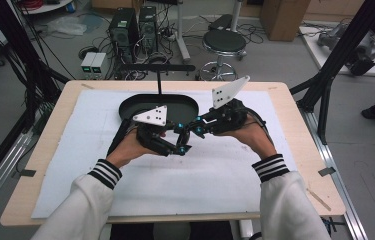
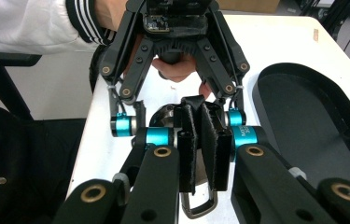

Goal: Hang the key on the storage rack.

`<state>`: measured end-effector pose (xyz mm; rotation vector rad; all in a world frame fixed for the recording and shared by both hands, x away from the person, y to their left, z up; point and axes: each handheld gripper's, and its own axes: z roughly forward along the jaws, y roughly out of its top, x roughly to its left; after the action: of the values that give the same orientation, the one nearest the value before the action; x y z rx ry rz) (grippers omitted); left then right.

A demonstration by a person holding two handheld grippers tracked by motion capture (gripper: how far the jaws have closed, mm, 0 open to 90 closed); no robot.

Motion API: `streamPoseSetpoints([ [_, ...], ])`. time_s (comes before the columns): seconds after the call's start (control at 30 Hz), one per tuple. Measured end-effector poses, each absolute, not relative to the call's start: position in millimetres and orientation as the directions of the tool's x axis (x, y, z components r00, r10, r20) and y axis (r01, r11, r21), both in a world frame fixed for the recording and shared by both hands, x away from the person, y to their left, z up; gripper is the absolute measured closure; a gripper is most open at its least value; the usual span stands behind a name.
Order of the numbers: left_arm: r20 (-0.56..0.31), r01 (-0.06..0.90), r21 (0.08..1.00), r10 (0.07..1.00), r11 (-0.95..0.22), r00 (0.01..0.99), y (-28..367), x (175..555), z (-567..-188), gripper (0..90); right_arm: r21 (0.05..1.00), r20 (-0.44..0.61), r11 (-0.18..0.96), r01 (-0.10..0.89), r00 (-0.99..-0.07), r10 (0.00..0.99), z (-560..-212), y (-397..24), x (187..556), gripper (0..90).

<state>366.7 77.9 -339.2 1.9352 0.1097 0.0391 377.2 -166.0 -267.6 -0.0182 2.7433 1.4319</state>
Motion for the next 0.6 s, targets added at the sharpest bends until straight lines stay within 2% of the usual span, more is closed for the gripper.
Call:
streamPoseSetpoints([
  [0.17,-0.027,0.062,0.928,0.1,-0.368,0.995,79.0,366.6,-339.2,48.0,0.825,-0.046,0.565,-0.03,-0.999,0.015,-267.6,-165.5,377.2,85.2],
  [0.5,-0.027,0.073,0.917,0.122,-0.392,0.992,80.3,363.8,-336.6,48.6,0.825,-0.046,0.564,-0.037,-0.999,0.003,-268.7,-165.4,378.7,83.5],
  [0.53,-0.025,0.075,0.912,0.129,-0.403,0.991,80.6,363.2,-336.4,48.6,0.823,-0.05,0.566,-0.039,-0.999,0.003,-269.1,-165.0,378.5,80.9],
  [0.57,-0.018,0.072,0.906,0.131,-0.417,0.991,80.8,362.8,-336.7,48.7,0.823,-0.062,0.566,-0.05,-0.998,0.002,-269.7,-164.5,378.0,69.7],
  [0.6,-0.011,0.068,0.899,0.135,-0.433,0.991,80.9,362.5,-336.9,48.7,0.83,-0.061,0.556,-0.042,-0.998,0.016,-270.2,-164.4,377.7,53.3],
])
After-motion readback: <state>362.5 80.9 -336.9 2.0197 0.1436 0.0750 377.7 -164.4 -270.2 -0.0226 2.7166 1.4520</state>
